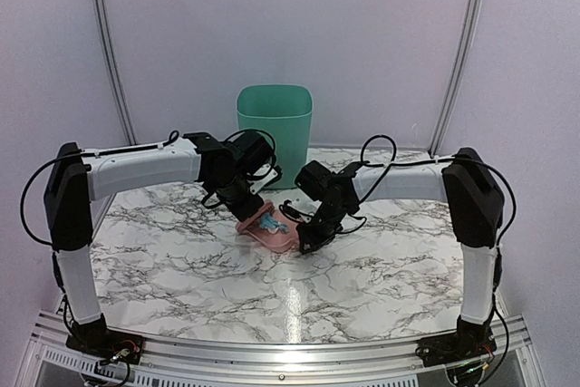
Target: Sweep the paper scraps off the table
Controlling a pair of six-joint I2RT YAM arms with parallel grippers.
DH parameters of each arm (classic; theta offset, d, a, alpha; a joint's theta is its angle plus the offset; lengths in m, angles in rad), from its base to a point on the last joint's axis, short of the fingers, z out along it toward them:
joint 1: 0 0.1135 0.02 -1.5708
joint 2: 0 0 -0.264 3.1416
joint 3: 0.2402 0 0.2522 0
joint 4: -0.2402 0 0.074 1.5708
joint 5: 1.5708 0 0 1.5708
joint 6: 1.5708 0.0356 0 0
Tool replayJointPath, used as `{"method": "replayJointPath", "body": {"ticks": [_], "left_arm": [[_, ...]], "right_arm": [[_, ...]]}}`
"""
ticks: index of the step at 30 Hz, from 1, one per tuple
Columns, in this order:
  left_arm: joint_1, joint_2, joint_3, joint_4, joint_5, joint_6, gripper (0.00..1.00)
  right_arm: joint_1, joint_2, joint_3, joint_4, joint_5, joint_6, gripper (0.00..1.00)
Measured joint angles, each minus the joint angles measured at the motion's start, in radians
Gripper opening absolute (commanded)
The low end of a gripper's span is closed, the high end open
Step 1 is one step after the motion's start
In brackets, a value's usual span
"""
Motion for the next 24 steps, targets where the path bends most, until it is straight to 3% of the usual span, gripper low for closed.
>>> {"method": "replayJointPath", "body": {"ticks": [14,24], "left_arm": [[-0.01,-0.189,-0.082,-0.016,0.07,-0.175,0.0],[-0.023,-0.39,-0.219,-0.017,-0.02,-0.274,0.0]], "right_arm": [[0.041,-0.164,-0.208,0.175,0.025,0.061,0.0],[0.051,-0.214,-0.263,0.301,0.036,0.068,0.0]]}}
